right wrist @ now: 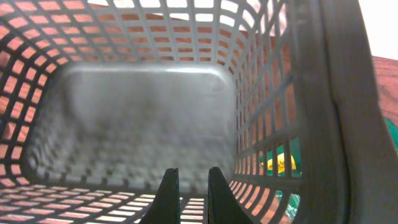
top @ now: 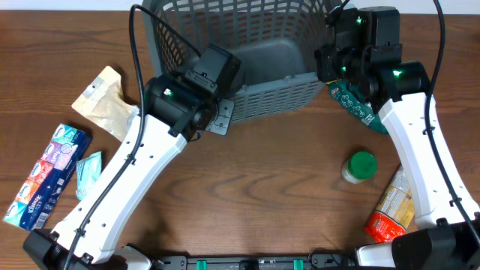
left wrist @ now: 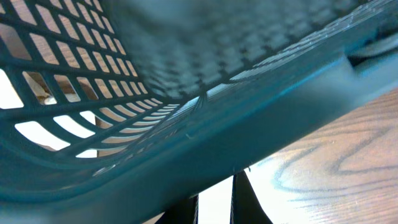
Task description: Pack container
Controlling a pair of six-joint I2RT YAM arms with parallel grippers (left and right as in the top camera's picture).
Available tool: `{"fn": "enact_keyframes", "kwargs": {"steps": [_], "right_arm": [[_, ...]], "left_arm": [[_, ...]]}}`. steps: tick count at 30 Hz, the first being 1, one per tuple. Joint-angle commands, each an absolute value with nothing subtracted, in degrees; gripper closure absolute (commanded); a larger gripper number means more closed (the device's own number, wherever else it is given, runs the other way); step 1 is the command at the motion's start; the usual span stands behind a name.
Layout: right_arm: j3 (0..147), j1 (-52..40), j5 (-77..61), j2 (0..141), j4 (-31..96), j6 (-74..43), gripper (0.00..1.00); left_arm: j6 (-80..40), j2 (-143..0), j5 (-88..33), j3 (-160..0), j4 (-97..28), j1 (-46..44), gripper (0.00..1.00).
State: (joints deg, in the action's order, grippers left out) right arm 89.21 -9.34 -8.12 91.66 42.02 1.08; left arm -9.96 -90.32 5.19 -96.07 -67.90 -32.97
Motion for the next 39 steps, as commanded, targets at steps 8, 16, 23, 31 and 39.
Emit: {"fn": "enact_keyframes", "kwargs": {"steps": [8,16,23,31,39], "right_arm": [[88.1,-9.8,-7.9,92.5,47.2,1.3,0.99],[88.1,-9.8,-7.9,92.5,47.4,1.3,0.99],[88.1,-9.8,-7.9,92.5,45.2,1.4,0.97],[92.4,-9.8,-5.8,92.5,41.7,1.4,0.63],[108.9,-8.5,-2.5,92.5,47.9,-1.6,0.12]], "left_arm": [[-8.0,-90.7,7.2,-95.8,-66.2,-30.0,0.94],[-7.5,-90.7,7.2,-95.8,-65.0,-29.5,0.94],[-7.5,-90.1,7.2,-95.8,-65.9,-29.5,0.94],[-5.6,-84.0,9.2,-95.9,-66.8,-29.5,0.76],[-6.5,-75.4,19.7,-95.9,-72.1,-28.4,0.29]]}}
